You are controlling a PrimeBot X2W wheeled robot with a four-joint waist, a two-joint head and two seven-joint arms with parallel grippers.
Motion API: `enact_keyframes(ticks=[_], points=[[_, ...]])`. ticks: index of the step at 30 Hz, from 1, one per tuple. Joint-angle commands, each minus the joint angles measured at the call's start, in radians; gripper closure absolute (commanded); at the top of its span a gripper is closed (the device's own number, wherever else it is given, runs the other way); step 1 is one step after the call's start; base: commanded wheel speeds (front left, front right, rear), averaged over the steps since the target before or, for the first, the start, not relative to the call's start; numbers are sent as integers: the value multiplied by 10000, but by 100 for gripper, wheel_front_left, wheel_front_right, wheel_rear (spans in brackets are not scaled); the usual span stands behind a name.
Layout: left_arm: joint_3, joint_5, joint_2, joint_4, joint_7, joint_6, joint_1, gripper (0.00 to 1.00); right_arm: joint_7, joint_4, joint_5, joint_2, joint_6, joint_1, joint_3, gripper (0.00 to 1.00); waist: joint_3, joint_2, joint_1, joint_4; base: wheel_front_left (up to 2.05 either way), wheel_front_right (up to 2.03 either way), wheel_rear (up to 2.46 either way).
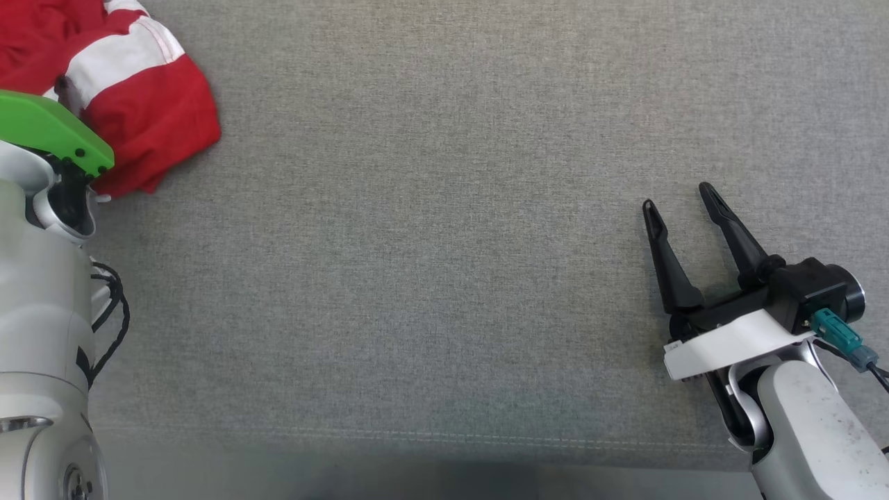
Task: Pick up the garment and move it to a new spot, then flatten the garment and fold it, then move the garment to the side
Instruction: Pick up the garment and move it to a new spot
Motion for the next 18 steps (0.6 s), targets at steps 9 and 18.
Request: enact_keyframes(ticks=[9,18], points=[[-212,41,165,733,915,255,140,0,-31,40,95,207,-13,-239,52,0,150,0,-1,-330,0,0,0],[-176,-190,280,791,755,-370,443,100,-31,-28,174,155,-14,-248,36,0,191,0,-1,-449,0,0,0]])
